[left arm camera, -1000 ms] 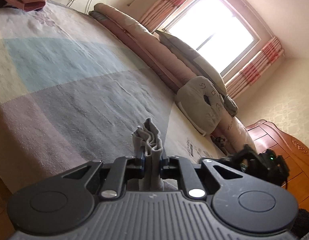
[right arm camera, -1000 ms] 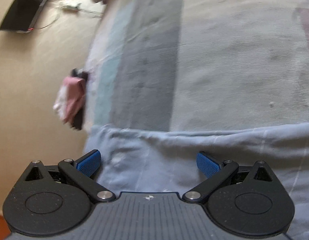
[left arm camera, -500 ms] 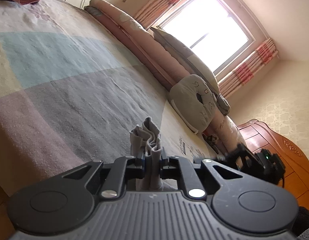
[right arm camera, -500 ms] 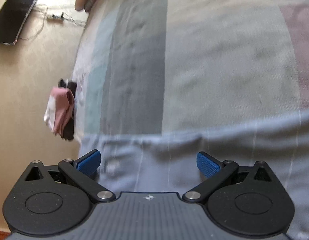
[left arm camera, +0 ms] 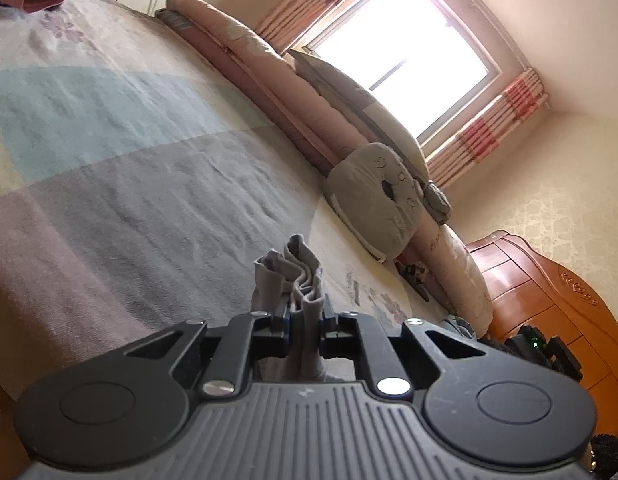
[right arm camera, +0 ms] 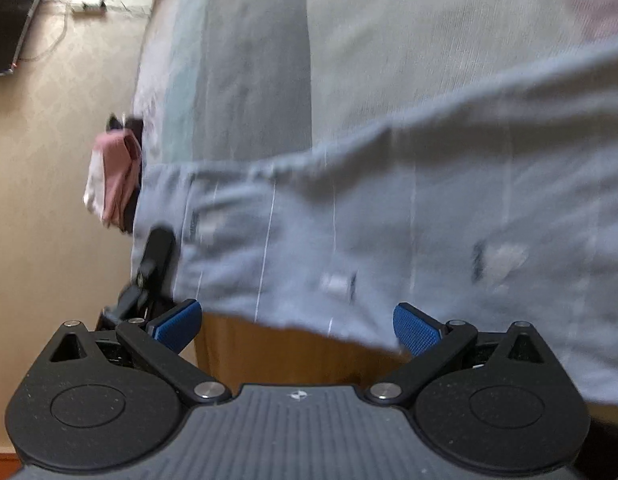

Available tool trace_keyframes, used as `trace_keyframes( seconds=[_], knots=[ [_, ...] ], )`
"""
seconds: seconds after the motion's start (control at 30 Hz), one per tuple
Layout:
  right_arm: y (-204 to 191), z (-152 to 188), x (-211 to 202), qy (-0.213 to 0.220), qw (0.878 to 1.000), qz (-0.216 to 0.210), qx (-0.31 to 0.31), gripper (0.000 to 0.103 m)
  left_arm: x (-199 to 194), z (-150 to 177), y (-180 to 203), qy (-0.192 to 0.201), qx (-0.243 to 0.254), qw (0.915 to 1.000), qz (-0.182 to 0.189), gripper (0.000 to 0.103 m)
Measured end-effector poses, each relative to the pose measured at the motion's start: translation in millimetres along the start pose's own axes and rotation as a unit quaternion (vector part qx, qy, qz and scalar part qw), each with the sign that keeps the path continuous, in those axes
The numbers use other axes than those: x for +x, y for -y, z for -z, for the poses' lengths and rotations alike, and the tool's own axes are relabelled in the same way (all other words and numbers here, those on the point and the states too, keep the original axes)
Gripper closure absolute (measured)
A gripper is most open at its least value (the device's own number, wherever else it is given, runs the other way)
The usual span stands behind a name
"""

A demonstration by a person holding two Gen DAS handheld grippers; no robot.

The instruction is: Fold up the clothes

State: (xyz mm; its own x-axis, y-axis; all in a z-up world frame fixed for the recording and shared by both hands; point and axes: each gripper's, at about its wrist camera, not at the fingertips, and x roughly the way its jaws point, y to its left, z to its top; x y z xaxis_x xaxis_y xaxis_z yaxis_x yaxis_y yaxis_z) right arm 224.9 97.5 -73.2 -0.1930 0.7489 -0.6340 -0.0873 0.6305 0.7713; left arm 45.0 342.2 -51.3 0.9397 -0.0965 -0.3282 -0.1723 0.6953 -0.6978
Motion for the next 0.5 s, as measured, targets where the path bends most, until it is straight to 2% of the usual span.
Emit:
trace_keyframes(
  seconds=[0.23, 0.37, 0.5],
  knots=[
    [21, -18, -69, 0.101, 0.995, -0.01, 0.015, 0.0, 1, 0, 34, -0.002, 0.019, 0.9996, 0.021, 0.093],
    [41, -22, -97, 0.124, 0.991, -0.03, 0.034, 0.0, 4, 7, 55, -0.004, 0.029, 0.9993, 0.025, 0.093],
    [61, -22, -123, 0.127, 0.99, -0.048, 0.037, 0.0, 7, 16, 76, -0.005, 0.037, 0.999, 0.023, 0.093]
  ],
)
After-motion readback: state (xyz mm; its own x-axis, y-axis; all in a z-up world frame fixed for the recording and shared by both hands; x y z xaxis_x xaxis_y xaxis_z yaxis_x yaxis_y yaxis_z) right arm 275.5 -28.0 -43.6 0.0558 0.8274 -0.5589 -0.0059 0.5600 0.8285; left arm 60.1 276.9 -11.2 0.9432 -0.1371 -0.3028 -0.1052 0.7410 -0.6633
